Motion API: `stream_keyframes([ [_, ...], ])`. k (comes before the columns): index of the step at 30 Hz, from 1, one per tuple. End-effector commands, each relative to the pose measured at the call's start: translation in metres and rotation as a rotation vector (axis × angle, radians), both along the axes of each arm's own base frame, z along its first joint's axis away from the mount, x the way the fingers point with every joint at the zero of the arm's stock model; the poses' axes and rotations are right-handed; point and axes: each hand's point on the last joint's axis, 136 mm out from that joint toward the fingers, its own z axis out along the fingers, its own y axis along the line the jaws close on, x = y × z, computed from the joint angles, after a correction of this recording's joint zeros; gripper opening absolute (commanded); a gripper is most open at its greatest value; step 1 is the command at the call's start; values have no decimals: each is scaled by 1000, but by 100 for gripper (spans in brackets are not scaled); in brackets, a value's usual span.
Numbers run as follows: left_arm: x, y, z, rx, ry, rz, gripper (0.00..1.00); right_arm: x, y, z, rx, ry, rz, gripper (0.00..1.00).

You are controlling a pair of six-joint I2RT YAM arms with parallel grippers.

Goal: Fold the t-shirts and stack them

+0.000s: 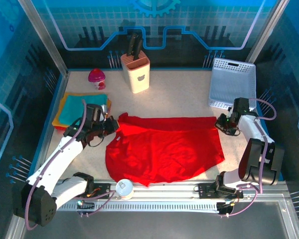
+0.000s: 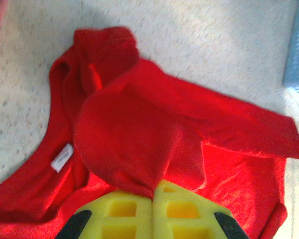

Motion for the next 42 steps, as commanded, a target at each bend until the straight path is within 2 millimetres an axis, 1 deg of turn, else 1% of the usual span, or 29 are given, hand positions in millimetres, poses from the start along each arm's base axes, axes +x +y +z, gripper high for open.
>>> stream_keyframes([
  [1, -17, -5, -11, -30, 59, -4, 0, -17, -7, -14, -8, 59, -43, 0],
  [7, -29, -2, -23, -24, 101, -3, 0, -23, -6, -28, -3, 102, -37, 0],
  [13, -40, -6, -32, -59, 149, 1, 0, -24, -6, -33, 2, 115, -38, 0],
  [16, -46, -7, -34, -75, 178, 3, 0, -24, -6, -35, 1, 122, -38, 0],
  [20, -51, -9, -29, -105, 204, 17, 0, -23, -7, -35, 0, 123, -36, 0],
  [23, -59, -7, -33, -114, 238, 38, 0, -24, -7, -35, -5, 128, -35, 2],
  [26, -70, 2, -48, -65, 289, 63, 1, -26, -8, -35, -11, 130, -35, 10],
  [28, -78, 13, -60, 2, 332, 80, 14, -25, -6, -34, 0, 124, -30, 22],
  [30, -82, 23, -67, 72, 362, 88, 22, -24, -1, -30, 21, 114, -20, 30],
  [31, -83, 28, -68, 111, 375, 94, 30, -23, 1, -28, 26, 105, -12, 38],
  [32, -81, 31, -67, 135, 376, 96, 36, -22, 2, -26, 29, 98, -7, 46],
  [34, -73, 36, -59, 174, 358, 97, 39, -21, 6, -22, 31, 86, 7, 62],
  [35, -68, 36, -54, 182, 342, 96, 40, -21, 8, -20, 31, 82, 15, 66],
  [37, -57, 30, -38, 181, 288, 72, 40, -20, 12, -14, 28, 66, 35, 72],
  [39, -50, 18, -24, 179, 230, 25, 40, -20, 16, -11, 20, 57, 58, 76],
  [40, -48, 10, -20, 178, 209, -9, 40, -20, 18, -11, 15, 54, 65, 77],
  [42, -50, -3, -23, 198, 211, -61, 41, -21, 21, -10, 12, 50, 77, 78],
])
